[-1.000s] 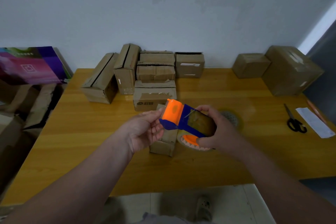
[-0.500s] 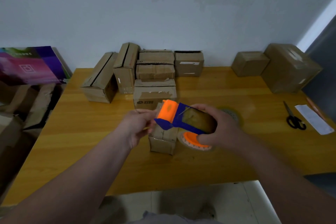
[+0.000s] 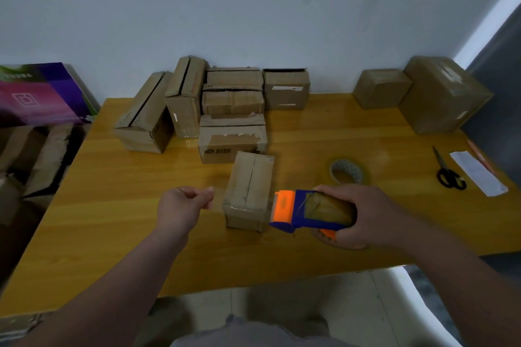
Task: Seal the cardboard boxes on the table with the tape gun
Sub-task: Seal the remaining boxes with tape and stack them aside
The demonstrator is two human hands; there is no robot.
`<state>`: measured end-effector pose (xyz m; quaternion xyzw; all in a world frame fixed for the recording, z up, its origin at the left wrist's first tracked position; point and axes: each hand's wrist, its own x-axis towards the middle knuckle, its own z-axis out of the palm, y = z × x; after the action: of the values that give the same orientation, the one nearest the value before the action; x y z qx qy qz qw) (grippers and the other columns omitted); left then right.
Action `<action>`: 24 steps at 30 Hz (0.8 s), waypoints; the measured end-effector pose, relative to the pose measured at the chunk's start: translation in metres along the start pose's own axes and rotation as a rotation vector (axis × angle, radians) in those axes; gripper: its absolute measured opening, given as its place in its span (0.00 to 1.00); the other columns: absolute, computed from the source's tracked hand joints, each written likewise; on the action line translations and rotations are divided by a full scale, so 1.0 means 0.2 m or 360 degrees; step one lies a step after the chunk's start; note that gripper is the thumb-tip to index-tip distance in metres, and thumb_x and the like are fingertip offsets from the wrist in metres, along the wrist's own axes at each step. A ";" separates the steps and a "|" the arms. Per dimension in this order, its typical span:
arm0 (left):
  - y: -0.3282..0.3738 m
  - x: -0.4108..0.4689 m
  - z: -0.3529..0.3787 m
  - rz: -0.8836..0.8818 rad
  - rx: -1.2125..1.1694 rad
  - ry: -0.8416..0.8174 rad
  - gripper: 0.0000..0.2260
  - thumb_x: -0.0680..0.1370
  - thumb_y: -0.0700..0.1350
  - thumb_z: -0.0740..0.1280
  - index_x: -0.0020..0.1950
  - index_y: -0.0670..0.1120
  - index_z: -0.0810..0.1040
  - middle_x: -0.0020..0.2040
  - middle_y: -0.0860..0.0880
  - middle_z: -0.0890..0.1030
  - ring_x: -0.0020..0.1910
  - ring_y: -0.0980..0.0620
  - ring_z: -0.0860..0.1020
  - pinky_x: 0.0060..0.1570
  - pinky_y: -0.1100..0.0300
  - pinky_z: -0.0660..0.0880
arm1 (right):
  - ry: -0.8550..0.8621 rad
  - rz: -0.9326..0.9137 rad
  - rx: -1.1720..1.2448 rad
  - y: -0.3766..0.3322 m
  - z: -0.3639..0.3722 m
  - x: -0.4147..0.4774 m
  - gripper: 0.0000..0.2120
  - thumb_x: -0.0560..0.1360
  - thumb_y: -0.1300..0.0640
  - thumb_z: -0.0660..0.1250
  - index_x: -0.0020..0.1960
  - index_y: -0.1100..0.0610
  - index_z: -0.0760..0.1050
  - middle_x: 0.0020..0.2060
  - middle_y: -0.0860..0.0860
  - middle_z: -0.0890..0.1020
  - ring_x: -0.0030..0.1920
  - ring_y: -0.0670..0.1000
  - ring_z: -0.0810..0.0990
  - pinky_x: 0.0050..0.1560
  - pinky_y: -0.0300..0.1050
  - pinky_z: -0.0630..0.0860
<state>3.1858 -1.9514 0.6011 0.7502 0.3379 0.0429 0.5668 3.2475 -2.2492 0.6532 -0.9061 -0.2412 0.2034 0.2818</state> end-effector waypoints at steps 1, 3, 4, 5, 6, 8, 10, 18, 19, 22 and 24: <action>-0.01 0.00 0.01 0.0002 0.0012 0.0016 0.14 0.76 0.47 0.70 0.34 0.40 0.79 0.38 0.46 0.81 0.40 0.50 0.77 0.43 0.53 0.72 | -0.0002 -0.0005 -0.0017 0.01 0.00 0.00 0.38 0.64 0.50 0.80 0.70 0.42 0.67 0.58 0.42 0.74 0.56 0.42 0.76 0.50 0.32 0.76; -0.04 0.01 0.03 0.0003 0.0026 0.0038 0.14 0.76 0.48 0.70 0.34 0.41 0.79 0.37 0.46 0.81 0.38 0.50 0.76 0.38 0.56 0.71 | -0.0007 -0.0029 -0.0066 0.02 0.02 0.02 0.38 0.64 0.50 0.79 0.70 0.42 0.67 0.58 0.43 0.74 0.55 0.42 0.76 0.49 0.31 0.75; -0.04 0.01 0.04 0.0002 0.0039 0.0049 0.14 0.76 0.48 0.70 0.34 0.41 0.79 0.36 0.47 0.81 0.37 0.50 0.76 0.36 0.58 0.70 | -0.0009 -0.0042 -0.0082 0.03 0.02 0.02 0.38 0.64 0.50 0.79 0.70 0.43 0.67 0.58 0.44 0.74 0.55 0.42 0.76 0.51 0.34 0.76; -0.05 0.01 0.05 -0.0001 0.0056 0.0061 0.14 0.77 0.48 0.70 0.34 0.41 0.79 0.36 0.47 0.80 0.36 0.50 0.75 0.34 0.59 0.69 | -0.0007 -0.0052 -0.0091 0.04 0.03 0.03 0.38 0.64 0.50 0.79 0.70 0.42 0.67 0.58 0.44 0.75 0.55 0.42 0.76 0.53 0.38 0.77; -0.06 0.01 0.05 -0.0006 0.0070 0.0071 0.15 0.77 0.49 0.69 0.34 0.41 0.79 0.36 0.46 0.80 0.35 0.50 0.74 0.33 0.59 0.68 | -0.0003 -0.0061 -0.0095 0.05 0.03 0.04 0.38 0.64 0.49 0.79 0.69 0.42 0.68 0.58 0.44 0.75 0.55 0.42 0.76 0.53 0.40 0.77; -0.06 0.01 0.06 -0.0020 0.0098 0.0071 0.15 0.77 0.49 0.69 0.35 0.42 0.79 0.35 0.46 0.79 0.34 0.49 0.73 0.31 0.59 0.67 | -0.0008 -0.0061 -0.0092 0.07 0.04 0.05 0.38 0.63 0.47 0.80 0.69 0.41 0.68 0.57 0.43 0.75 0.54 0.42 0.76 0.52 0.39 0.77; -0.07 0.02 0.07 -0.0018 0.0143 0.0069 0.15 0.77 0.49 0.69 0.34 0.43 0.79 0.35 0.45 0.80 0.34 0.47 0.73 0.32 0.57 0.68 | -0.0006 -0.0058 -0.0129 0.09 0.04 0.07 0.38 0.63 0.47 0.79 0.69 0.40 0.68 0.56 0.43 0.75 0.53 0.42 0.76 0.51 0.37 0.76; -0.13 0.05 0.12 -0.0010 0.0264 0.0024 0.16 0.77 0.48 0.69 0.31 0.44 0.79 0.36 0.43 0.81 0.38 0.41 0.77 0.42 0.47 0.76 | -0.0091 -0.0016 -0.0160 0.16 0.14 0.15 0.42 0.63 0.49 0.79 0.72 0.40 0.65 0.56 0.45 0.72 0.54 0.44 0.75 0.52 0.38 0.76; -0.13 0.05 0.12 0.0000 0.0262 0.0009 0.16 0.77 0.48 0.69 0.31 0.44 0.79 0.36 0.43 0.81 0.38 0.42 0.77 0.41 0.48 0.75 | -0.0089 -0.0014 -0.0156 0.16 0.14 0.15 0.41 0.63 0.49 0.79 0.72 0.40 0.65 0.55 0.44 0.72 0.53 0.44 0.75 0.52 0.37 0.76; -0.16 0.07 0.12 0.0024 0.0282 -0.0042 0.15 0.78 0.48 0.68 0.32 0.45 0.79 0.35 0.47 0.80 0.35 0.47 0.75 0.35 0.54 0.72 | -0.0077 -0.0014 -0.0171 0.14 0.15 0.15 0.40 0.64 0.48 0.79 0.72 0.41 0.65 0.54 0.44 0.72 0.53 0.43 0.74 0.52 0.36 0.74; -0.16 0.08 0.13 0.0051 0.0329 -0.0069 0.15 0.79 0.48 0.66 0.34 0.45 0.79 0.34 0.49 0.80 0.32 0.50 0.73 0.32 0.59 0.67 | -0.0072 -0.0003 -0.0171 0.14 0.15 0.14 0.40 0.64 0.47 0.78 0.72 0.41 0.65 0.55 0.45 0.72 0.54 0.43 0.74 0.53 0.38 0.75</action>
<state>3.1948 -1.9590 0.5591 0.8107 0.3162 0.0006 0.4927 3.2643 -2.2407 0.6069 -0.9148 -0.2590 0.2104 0.2274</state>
